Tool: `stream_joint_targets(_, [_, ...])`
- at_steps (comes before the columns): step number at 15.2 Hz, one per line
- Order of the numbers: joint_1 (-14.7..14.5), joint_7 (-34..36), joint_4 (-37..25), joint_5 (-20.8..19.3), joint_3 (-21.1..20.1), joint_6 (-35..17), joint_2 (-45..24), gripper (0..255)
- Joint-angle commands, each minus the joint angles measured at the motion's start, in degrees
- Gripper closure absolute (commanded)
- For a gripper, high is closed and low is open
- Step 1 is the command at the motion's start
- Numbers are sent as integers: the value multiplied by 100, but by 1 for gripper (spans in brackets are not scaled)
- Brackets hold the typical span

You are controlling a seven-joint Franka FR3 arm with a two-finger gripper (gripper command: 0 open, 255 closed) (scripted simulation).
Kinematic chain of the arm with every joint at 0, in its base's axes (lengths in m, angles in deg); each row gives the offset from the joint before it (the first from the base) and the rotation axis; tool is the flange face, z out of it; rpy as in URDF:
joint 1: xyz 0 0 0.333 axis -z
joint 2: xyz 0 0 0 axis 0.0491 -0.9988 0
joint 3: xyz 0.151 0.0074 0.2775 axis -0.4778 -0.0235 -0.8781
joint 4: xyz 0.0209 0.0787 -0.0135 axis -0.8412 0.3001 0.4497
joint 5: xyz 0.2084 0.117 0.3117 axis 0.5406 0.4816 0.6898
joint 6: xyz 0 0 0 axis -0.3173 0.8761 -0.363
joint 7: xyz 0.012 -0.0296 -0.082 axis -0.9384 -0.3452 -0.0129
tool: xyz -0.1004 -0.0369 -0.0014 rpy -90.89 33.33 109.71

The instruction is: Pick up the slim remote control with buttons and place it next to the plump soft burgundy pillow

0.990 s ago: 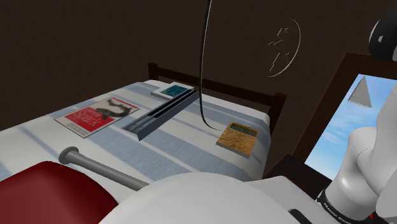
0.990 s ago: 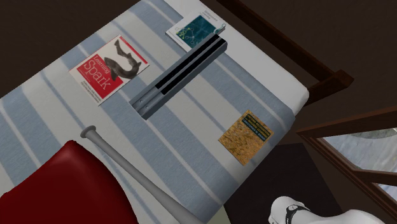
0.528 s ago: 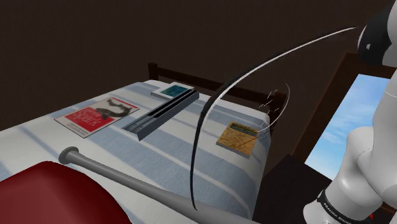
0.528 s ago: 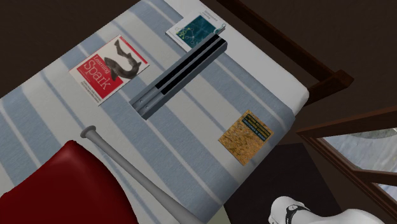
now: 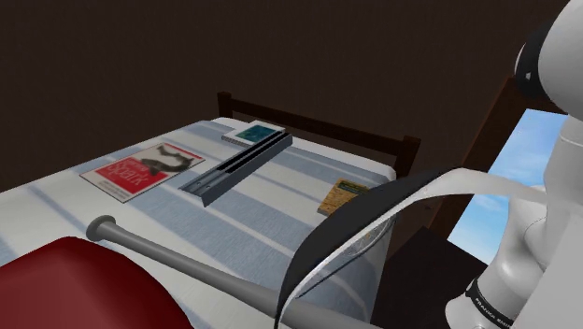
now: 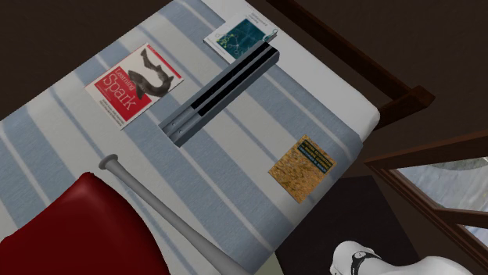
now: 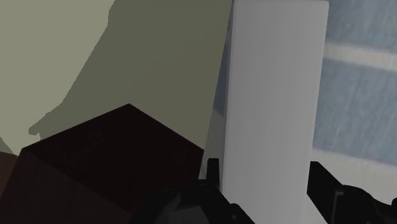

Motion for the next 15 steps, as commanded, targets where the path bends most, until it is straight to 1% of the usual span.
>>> stream_joint_targets(1, [-20,38,102,-70,30,-144,-67,255])
stream_joint_targets(15, [-307,442,626,-693,348,-1020,-665,255])
